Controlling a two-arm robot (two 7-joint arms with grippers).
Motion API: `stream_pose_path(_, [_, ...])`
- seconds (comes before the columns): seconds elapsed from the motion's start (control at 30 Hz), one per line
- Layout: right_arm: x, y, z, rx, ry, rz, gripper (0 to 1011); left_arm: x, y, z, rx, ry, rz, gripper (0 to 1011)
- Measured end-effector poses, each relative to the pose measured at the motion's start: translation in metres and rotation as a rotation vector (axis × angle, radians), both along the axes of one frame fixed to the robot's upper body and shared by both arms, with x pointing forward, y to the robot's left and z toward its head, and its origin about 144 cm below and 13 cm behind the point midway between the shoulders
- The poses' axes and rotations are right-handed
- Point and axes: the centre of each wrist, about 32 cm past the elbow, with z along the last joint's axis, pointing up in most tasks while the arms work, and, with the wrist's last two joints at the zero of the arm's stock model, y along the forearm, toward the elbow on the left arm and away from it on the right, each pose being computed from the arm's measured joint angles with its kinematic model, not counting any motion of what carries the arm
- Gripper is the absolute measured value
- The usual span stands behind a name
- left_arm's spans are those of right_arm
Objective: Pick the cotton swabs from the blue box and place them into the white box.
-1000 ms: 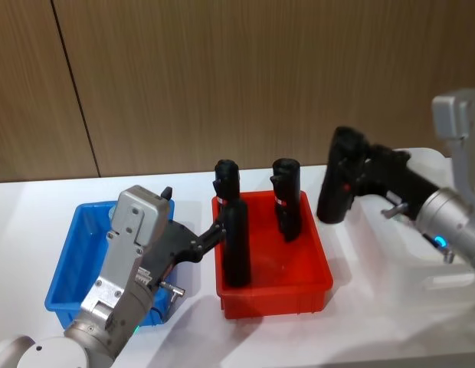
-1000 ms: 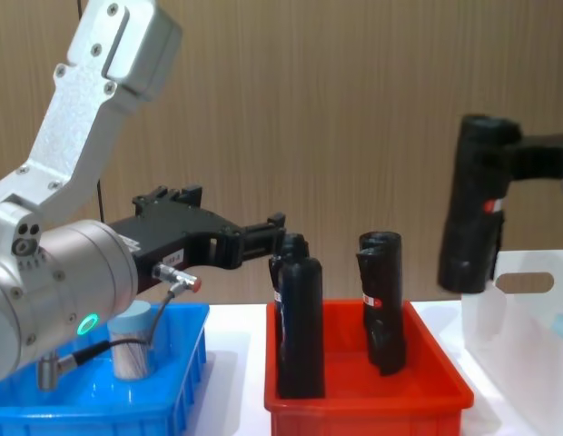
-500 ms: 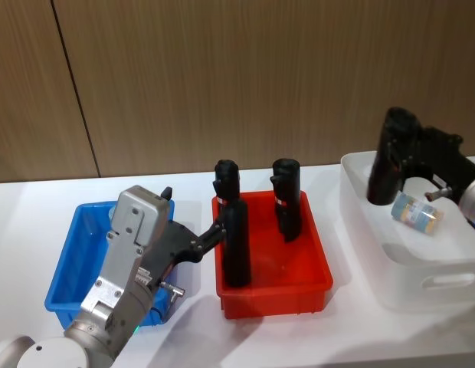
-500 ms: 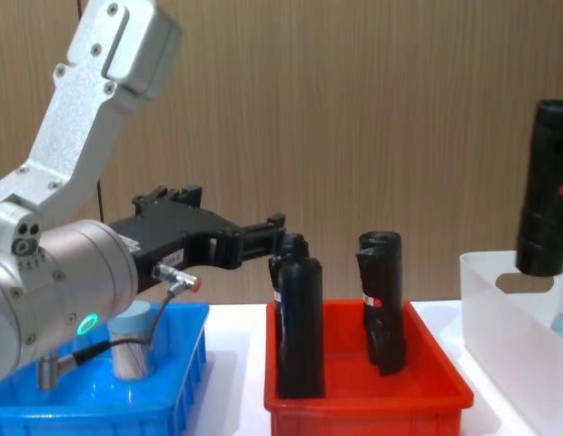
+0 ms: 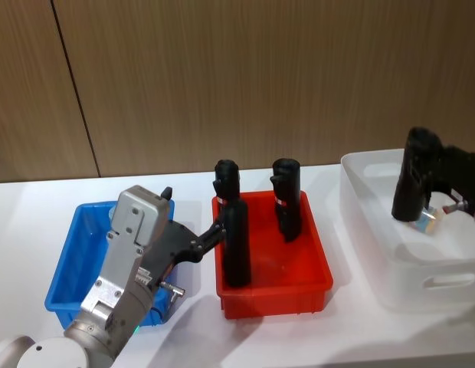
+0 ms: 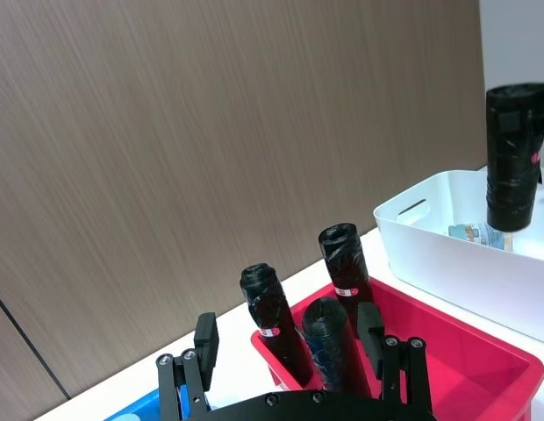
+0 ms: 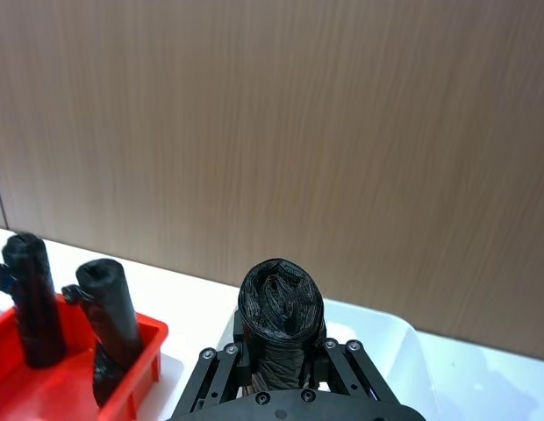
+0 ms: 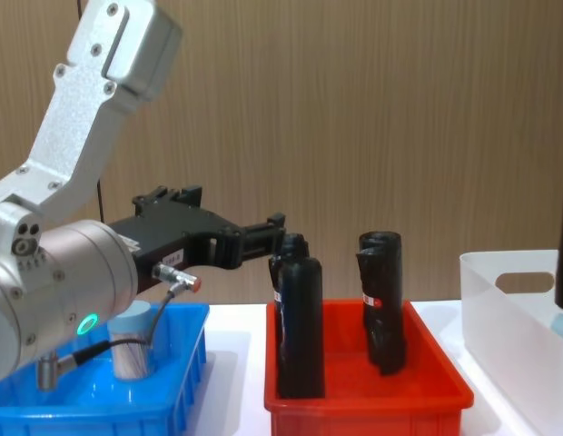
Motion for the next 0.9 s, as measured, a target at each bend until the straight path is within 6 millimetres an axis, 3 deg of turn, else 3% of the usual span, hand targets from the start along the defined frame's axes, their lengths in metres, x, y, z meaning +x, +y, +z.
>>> stream_pose_path(0.4, [0.006,-0.008,-0.024,0.012,0.056,-0.040,348,0.000,0.000,0.000,0.000,0.000,0.000,1004])
stream_pose_path(0.9, [0.006,-0.014,-0.036,0.033,0.070,-0.035,783,0.000,0.000,0.000,0.000,0.000,0.000,1004])
